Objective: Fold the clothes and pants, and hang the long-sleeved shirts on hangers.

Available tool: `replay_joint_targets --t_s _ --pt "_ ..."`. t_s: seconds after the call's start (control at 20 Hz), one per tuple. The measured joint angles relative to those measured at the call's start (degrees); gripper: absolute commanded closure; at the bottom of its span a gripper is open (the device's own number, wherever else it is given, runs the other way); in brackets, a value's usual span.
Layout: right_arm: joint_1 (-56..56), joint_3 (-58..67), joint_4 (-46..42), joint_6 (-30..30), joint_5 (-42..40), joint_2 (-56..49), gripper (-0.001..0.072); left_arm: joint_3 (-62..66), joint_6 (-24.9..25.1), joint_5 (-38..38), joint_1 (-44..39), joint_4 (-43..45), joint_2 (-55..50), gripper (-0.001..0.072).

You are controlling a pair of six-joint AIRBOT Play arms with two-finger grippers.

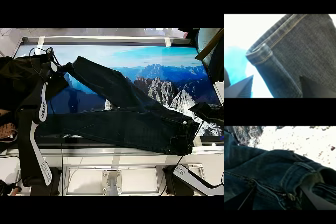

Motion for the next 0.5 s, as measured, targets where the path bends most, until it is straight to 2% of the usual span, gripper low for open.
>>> replay_joint_targets --t_s 0.1,0.35,0.5 --pt "2.2 0.0 0.3 -0.1 -0.9 0.0 0.0138 0.0 -0.3 0.9 -0.4 0.3 -0.7 0.068" --pt "4.7 0.0 -1.5 -0.3 -2.1 0.0 0.0164 -0.1 2.4 1.5 -0.2 0.4 0.1 0.069" --pt "2.5 0.0 -5.7 -0.3 -2.3 0.7 0.0164 -0.9 3.3 -3.3 1.9 2.0 5.1 0.069"
